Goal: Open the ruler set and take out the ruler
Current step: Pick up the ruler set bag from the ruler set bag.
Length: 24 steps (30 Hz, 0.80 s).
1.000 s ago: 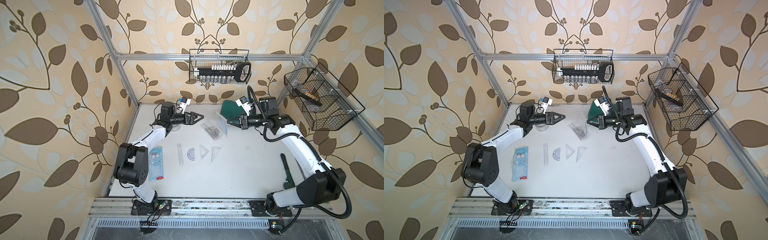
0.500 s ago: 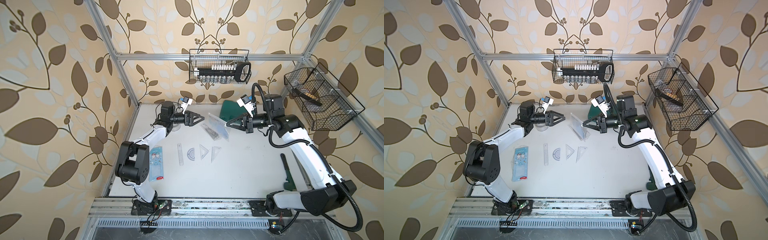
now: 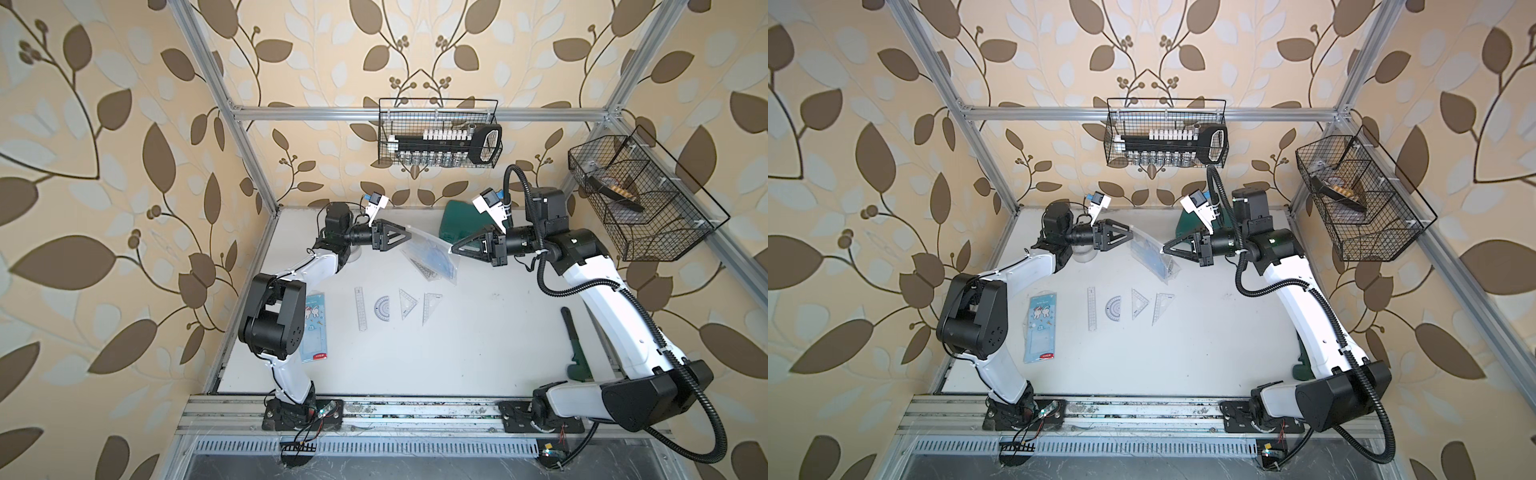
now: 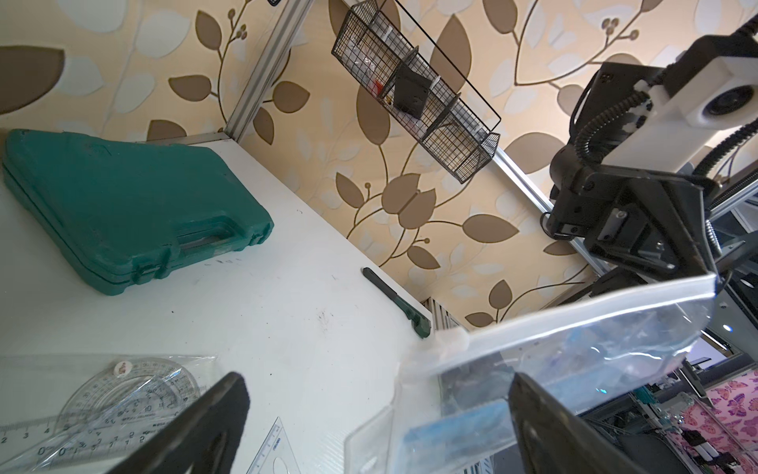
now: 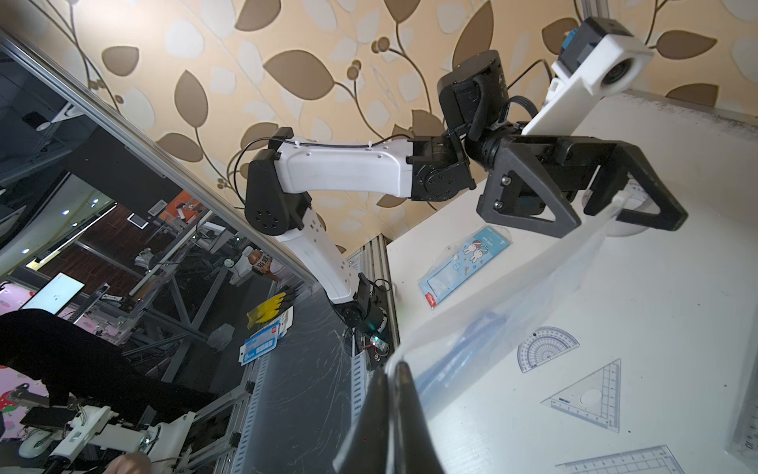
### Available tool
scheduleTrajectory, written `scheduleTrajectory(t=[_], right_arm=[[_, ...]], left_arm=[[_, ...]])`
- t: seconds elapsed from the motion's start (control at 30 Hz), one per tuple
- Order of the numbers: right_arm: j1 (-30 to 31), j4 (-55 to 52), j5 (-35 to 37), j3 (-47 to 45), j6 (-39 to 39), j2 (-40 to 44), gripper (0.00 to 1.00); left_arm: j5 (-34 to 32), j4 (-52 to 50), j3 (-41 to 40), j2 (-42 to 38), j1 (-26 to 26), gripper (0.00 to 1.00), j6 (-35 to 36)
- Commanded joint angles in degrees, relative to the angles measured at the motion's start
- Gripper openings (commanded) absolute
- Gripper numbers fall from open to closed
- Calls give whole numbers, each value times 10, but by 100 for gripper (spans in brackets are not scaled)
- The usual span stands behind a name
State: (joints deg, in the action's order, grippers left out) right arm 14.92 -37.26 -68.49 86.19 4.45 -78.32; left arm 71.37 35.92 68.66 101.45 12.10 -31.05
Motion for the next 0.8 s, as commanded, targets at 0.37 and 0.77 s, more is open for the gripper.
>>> scheduleTrajectory(t=[0.37,0.77], right_arm=[[4,22,-9,22,5,22,0],[4,24,-10,30,11,31,0]], left_arm=[[75,52,9,-14,67,94,9],[60,47,-14,-14,69,93,24]])
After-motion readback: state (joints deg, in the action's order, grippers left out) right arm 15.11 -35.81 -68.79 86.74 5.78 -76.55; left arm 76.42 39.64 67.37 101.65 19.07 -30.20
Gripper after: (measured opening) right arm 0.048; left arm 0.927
